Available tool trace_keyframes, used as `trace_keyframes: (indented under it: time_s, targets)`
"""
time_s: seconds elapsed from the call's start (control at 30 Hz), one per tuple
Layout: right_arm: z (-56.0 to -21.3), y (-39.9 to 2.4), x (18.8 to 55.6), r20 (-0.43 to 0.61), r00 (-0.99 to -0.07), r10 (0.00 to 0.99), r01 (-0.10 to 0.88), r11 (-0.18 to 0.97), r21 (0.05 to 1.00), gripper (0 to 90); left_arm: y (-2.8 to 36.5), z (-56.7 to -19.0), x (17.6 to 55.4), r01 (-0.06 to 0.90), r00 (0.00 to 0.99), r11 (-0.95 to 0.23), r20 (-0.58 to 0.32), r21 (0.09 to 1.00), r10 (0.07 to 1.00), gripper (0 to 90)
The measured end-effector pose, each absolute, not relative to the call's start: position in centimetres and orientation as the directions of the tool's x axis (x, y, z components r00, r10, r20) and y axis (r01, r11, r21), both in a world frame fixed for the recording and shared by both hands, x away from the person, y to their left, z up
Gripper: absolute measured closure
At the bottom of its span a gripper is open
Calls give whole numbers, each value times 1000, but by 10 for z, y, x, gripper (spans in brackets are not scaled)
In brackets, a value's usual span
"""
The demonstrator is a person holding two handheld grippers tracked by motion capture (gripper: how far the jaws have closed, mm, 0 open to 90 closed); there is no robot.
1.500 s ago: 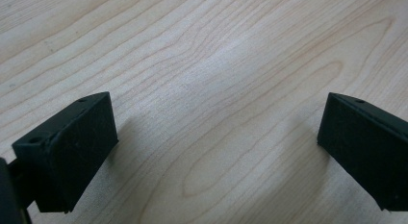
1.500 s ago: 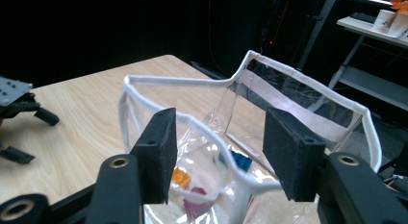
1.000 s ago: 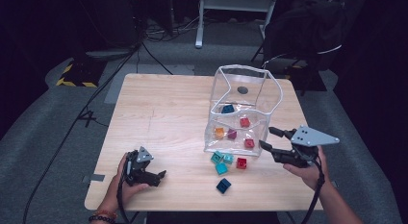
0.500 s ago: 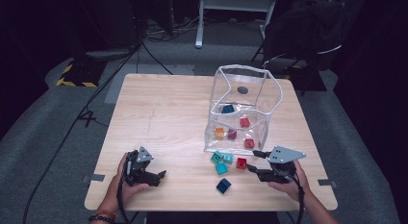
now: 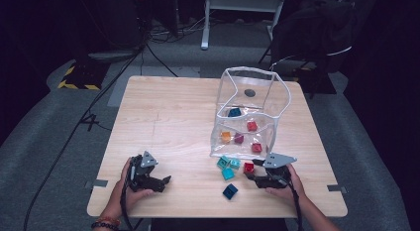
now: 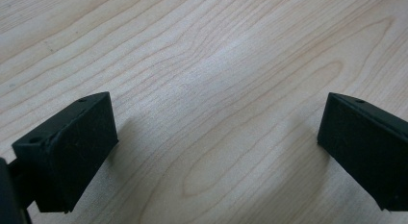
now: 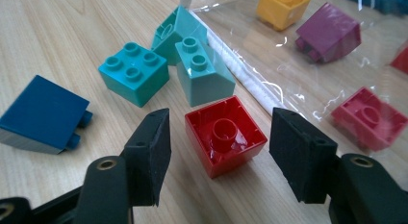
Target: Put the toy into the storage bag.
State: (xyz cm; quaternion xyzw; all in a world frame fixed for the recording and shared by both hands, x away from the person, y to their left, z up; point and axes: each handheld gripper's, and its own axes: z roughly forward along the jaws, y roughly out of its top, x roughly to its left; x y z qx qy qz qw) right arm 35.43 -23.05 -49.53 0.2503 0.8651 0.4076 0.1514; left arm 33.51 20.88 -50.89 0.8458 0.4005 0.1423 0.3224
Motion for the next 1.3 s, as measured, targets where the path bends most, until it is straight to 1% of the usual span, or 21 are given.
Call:
trace_keyframes:
  time_s: [0.1,0.23,0.4,0.43,0.47,0.5,0.77,1.03,1.3]
  targets:
    - [-500,-228,358,-39,-825,564,332,539,774,407,209,-509,335,586,639,-471,-18,659,769,5]
    - [-502,-227,359,-42,-813,580,341,534,774,418,209,-509,335,586,639,-472,-18,659,769,5]
    - [-503,-226,359,-44,-810,584,346,538,769,498,209,-509,335,586,639,-472,-17,659,769,5]
    - [-504,-225,359,-49,-813,581,342,544,766,530,209,-509,335,586,639,-472,-17,659,769,5]
    - [-504,-225,358,-54,-818,573,335,550,765,581,209,-509,335,585,639,-472,-17,660,769,5]
    - [-504,-225,357,-60,-820,569,328,553,766,586,209,-509,335,586,639,-471,-18,659,769,5]
    - [-498,-233,355,-45,-819,573,331,534,778,591,209,-509,335,586,639,-471,-18,659,769,5]
    - [-475,-251,347,-40,-800,599,320,481,816,591,209,-509,335,586,639,-471,-18,659,769,5]
    - [-459,-268,343,-45,-792,609,307,460,833,592,209,-509,335,586,639,-472,-18,659,769,5]
